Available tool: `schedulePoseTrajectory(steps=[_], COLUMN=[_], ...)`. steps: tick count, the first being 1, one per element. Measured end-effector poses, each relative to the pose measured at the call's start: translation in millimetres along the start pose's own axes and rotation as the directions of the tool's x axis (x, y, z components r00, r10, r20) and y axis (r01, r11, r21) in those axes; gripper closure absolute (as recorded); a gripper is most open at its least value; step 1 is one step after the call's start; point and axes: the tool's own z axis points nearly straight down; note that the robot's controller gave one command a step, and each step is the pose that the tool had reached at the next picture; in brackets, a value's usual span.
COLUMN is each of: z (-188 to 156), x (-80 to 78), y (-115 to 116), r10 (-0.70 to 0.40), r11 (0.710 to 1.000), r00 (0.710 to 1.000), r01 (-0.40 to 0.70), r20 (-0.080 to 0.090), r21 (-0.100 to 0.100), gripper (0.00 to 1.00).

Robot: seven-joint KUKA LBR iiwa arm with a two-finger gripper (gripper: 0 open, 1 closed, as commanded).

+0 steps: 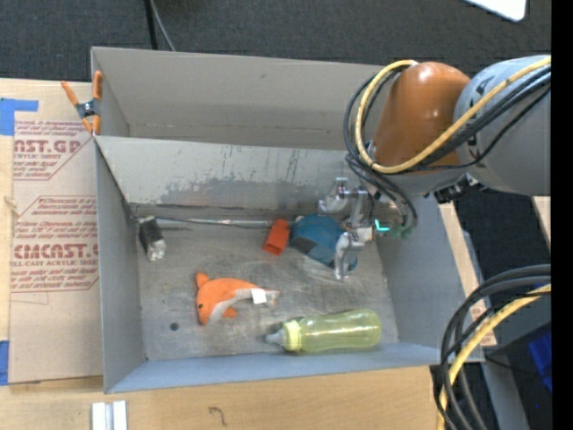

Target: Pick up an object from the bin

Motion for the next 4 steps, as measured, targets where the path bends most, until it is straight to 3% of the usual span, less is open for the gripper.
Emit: schedulePoseTrajectory(steps=[1,3,4], z=[-2.8,-21.3,-56.4], x=[-1.0,0.8,-3.3], y=[0.0,-0.8,-5.7], r10=[0.0,-0.117,-0.283], r11=[1.0,0.993,0.959], r00=[1.0,0.993,0.959], r01=[0.0,0.117,0.283], r20=[0.004,0.005,0.006], r21=[0.0,0.001,0.002], gripper=[0.0,0.0,0.0])
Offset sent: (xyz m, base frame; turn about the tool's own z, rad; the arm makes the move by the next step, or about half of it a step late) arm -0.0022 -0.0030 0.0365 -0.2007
